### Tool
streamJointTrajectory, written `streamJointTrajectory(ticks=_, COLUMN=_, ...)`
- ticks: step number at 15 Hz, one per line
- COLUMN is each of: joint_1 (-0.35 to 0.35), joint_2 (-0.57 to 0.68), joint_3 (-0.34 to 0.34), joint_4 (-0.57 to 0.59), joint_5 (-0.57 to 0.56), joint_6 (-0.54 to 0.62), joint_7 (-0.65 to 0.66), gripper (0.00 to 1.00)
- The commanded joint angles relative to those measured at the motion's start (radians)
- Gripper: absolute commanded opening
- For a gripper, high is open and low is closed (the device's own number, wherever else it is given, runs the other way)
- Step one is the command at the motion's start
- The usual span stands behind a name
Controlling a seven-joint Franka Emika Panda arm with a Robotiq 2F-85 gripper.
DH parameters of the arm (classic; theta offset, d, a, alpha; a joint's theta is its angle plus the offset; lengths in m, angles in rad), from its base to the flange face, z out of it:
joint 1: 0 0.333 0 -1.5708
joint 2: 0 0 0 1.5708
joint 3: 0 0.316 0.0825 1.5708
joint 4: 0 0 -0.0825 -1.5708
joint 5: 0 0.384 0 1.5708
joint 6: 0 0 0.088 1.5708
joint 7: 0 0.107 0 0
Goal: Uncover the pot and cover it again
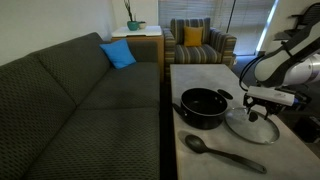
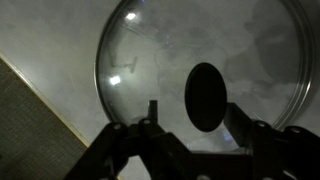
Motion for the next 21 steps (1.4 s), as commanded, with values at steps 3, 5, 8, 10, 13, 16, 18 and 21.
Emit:
streamJointTrajectory(ticks=3, joint_1=-0.025, joint_2=0.0, joint_3=0.027, joint_4=0.015, joint_5=-0.014, joint_6=-0.014, joint_7=-0.034, gripper=0.24)
streamJointTrajectory(ticks=5, joint_1=-0.026, joint_2=0.0, joint_3=0.031, joint_4=0.017, joint_5=-0.015, joint_6=-0.015, joint_7=-0.042, gripper=0.13)
streamJointTrajectory(ticks=8, joint_1=-0.023, joint_2=0.0, joint_3=0.03, joint_4=0.021, joint_5=-0.017, joint_6=-0.021, joint_7=-0.047, gripper=0.13)
streamJointTrajectory(ticks=10, joint_1=-0.022, joint_2=0.0, joint_3=0.031, joint_4=0.022, joint_5=-0.018, joint_6=-0.023, joint_7=-0.052, gripper=0.13)
streamJointTrajectory(ticks=13, joint_1=-0.02, joint_2=0.0, joint_3=0.027, joint_4=0.022, joint_5=-0.025, joint_6=-0.025, joint_7=-0.055, gripper=0.63)
streamJointTrajectory(ticks=16, joint_1=-0.038, joint_2=0.0, joint_3=0.044, joint_4=0.023, joint_5=-0.02, joint_6=-0.033, joint_7=-0.082, gripper=0.76)
streamJointTrajectory(ticks=18, joint_1=-0.046, joint_2=0.0, joint_3=0.053, joint_4=0.024, joint_5=-0.016, joint_6=-0.034, joint_7=-0.099, gripper=0.9)
streamJointTrajectory(ticks=21, joint_1=-0.063, joint_2=0.0, joint_3=0.069, joint_4=0.025, joint_5=-0.01, joint_6=-0.036, joint_7=-0.131, gripper=1.0)
